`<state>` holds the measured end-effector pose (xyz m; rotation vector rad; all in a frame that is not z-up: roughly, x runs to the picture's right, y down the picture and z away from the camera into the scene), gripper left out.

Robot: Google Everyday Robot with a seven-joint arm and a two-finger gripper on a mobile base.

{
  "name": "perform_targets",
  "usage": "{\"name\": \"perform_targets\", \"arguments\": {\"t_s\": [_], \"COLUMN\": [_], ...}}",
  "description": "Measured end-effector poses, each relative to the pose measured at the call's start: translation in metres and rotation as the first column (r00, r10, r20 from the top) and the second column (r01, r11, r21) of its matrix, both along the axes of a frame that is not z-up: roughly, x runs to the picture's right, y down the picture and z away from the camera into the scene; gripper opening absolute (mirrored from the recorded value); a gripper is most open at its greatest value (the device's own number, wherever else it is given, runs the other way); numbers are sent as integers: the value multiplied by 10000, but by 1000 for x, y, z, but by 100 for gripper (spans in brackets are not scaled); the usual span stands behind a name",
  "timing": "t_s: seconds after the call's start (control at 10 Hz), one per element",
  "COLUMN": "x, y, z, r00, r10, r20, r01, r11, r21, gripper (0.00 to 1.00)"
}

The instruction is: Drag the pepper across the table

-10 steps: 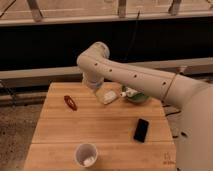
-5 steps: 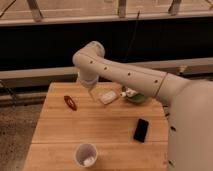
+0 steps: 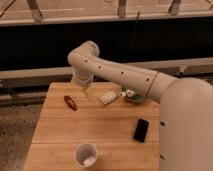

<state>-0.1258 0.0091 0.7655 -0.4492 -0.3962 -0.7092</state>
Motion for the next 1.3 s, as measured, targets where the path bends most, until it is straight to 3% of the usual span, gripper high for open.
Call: {"name": "perform_targets", "arguments": {"t_s": [0.8, 1.3], "x": [-32, -44], "y": [15, 24], "z": [29, 49], "r00": [9966, 9858], "r10": [-399, -951], "r20": [725, 1384], "r01": [414, 1007], "r11": [9990, 9943], "r21": [-189, -342], "gripper": [80, 80]}}
